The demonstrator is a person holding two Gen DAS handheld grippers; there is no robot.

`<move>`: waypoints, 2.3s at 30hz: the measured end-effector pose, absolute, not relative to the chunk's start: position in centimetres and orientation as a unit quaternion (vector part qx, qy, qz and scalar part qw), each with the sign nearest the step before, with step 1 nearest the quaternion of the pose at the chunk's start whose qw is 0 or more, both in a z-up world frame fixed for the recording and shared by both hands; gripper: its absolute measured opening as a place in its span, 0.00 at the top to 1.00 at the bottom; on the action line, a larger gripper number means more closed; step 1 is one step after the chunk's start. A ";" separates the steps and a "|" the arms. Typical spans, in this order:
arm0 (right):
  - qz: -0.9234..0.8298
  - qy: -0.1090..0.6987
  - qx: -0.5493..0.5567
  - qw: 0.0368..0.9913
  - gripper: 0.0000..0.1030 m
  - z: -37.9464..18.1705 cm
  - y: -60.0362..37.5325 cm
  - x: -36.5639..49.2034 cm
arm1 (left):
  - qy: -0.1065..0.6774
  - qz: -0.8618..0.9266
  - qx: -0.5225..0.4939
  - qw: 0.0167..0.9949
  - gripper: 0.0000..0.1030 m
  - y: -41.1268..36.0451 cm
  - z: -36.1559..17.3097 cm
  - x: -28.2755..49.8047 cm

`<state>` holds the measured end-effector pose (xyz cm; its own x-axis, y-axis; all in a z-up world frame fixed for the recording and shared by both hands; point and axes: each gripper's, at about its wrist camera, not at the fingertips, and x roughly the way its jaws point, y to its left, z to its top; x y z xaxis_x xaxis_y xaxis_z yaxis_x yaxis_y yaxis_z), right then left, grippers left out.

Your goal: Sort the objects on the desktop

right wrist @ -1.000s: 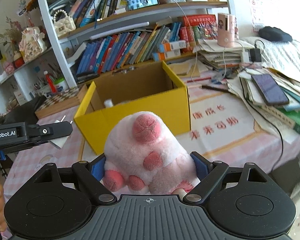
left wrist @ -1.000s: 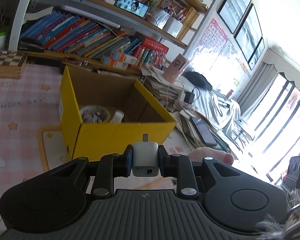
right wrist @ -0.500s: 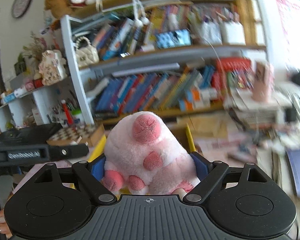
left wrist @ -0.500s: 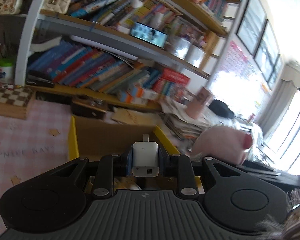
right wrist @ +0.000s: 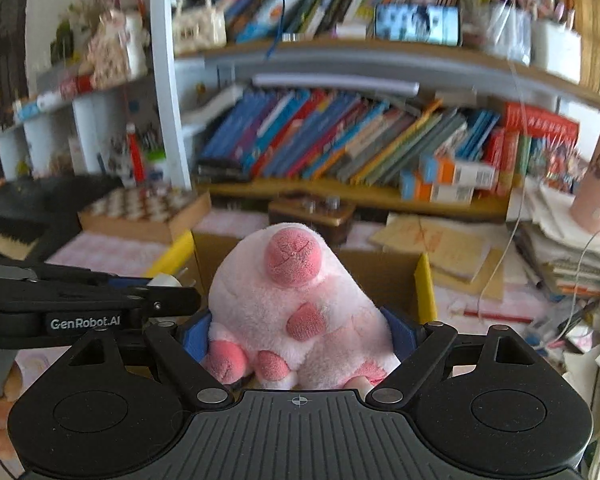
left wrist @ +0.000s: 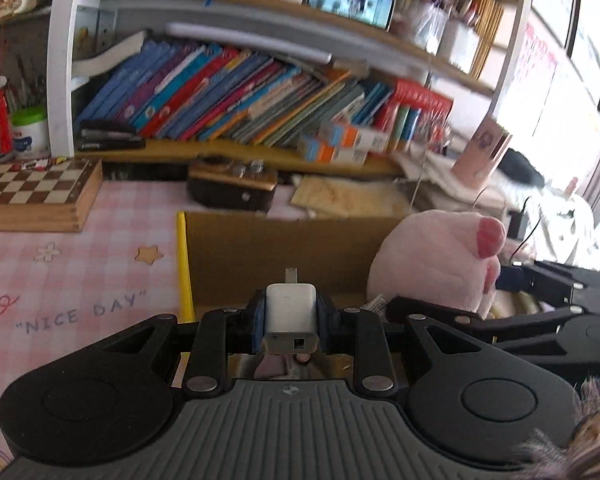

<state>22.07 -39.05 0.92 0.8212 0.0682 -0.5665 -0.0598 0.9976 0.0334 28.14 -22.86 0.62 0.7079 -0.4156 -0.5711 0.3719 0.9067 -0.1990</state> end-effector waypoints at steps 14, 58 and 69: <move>0.087 0.374 -0.044 0.922 0.15 -2.0 -38.8 24.0 | 0.330 -0.205 0.062 0.919 0.75 -25.2 -0.9 28.7; -0.075 0.225 0.078 0.968 0.06 3.0 -36.2 7.9 | 0.203 -0.116 -0.098 0.967 0.00 -9.1 5.2 10.0; -0.075 0.246 0.065 0.964 0.06 2.1 -30.1 2.2 | 0.233 -0.091 -0.092 0.964 0.00 -5.9 2.7 3.5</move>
<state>2.16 -30.06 2.05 0.8680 -0.1133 -0.4834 0.1768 0.9803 0.0878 3.48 -5.88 2.74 0.8747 -0.2186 -0.4327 0.1329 0.9665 -0.2196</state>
